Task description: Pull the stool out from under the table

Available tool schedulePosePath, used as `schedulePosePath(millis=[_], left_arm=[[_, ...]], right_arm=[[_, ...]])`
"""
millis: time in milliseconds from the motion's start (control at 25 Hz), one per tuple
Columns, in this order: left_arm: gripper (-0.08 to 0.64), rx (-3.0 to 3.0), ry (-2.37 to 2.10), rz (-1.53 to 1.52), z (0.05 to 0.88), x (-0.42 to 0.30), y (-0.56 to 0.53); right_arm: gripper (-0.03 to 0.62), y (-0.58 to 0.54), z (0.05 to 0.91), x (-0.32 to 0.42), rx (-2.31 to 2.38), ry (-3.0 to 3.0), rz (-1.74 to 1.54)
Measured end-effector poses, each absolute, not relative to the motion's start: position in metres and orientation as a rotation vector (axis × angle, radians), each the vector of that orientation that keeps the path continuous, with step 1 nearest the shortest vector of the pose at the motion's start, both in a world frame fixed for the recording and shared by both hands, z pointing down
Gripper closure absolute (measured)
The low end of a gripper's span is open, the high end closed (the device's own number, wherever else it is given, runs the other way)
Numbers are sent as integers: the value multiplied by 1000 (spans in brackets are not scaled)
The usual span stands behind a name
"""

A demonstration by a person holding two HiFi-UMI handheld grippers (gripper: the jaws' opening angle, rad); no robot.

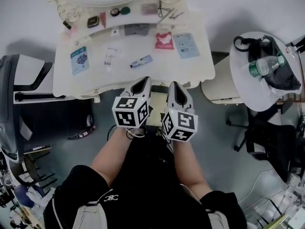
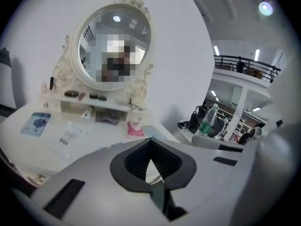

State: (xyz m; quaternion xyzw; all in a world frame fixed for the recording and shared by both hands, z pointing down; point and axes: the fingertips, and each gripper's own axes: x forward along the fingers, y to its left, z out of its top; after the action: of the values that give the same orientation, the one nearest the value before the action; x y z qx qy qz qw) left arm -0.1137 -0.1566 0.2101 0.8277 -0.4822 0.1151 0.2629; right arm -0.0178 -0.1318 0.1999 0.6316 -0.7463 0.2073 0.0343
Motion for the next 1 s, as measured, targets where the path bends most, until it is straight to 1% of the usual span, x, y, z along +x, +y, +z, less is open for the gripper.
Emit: schedulePosePath(millis=[200, 400, 640, 800, 1000], left_arm=[[557, 2352, -1348, 148, 111, -119, -179], [557, 2435, -1369, 57, 49, -126, -186], [557, 2506, -1399, 11, 12, -137, -204], [557, 2530, -1354, -6, 6, -137, -206], [557, 2538, -1339, 0, 8, -144, -211]], right_arm=[[584, -160, 92, -29, 1989, -2467, 424], [584, -168, 34, -47, 1966, -2529, 290], [584, -181, -3, -57, 1954, -2574, 191], [584, -188, -12, -65, 1936, -2603, 204], [584, -196, -4, -69, 1938, -2593, 274]])
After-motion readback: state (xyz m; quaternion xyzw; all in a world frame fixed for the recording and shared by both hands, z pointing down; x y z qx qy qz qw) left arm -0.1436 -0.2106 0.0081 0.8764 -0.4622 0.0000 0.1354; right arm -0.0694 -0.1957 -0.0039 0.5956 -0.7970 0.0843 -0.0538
